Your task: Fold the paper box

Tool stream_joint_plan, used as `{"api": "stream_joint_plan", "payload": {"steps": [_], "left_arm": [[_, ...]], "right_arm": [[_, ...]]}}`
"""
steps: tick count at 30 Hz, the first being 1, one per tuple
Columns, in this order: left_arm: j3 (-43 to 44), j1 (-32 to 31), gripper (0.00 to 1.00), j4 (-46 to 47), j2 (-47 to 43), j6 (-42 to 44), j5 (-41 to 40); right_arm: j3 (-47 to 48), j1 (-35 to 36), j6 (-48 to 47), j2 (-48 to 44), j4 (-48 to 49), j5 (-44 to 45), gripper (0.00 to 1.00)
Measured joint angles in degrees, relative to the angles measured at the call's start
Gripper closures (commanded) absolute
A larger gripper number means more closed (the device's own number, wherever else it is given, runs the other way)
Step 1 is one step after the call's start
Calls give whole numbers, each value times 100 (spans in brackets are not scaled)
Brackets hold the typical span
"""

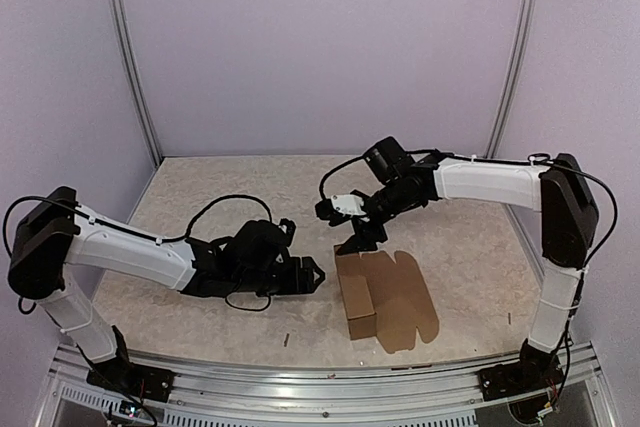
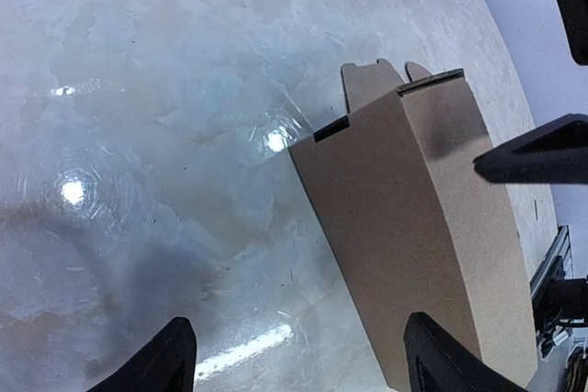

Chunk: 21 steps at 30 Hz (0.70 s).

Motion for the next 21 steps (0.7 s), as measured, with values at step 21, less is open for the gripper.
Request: {"api": "stream_joint_plan", "payload": {"steps": [21], "left_arm": [[758,-63,21,245,55,308,256]], "right_arm": [[-1045,-852,-138,-837,-72,-184,29]]}}
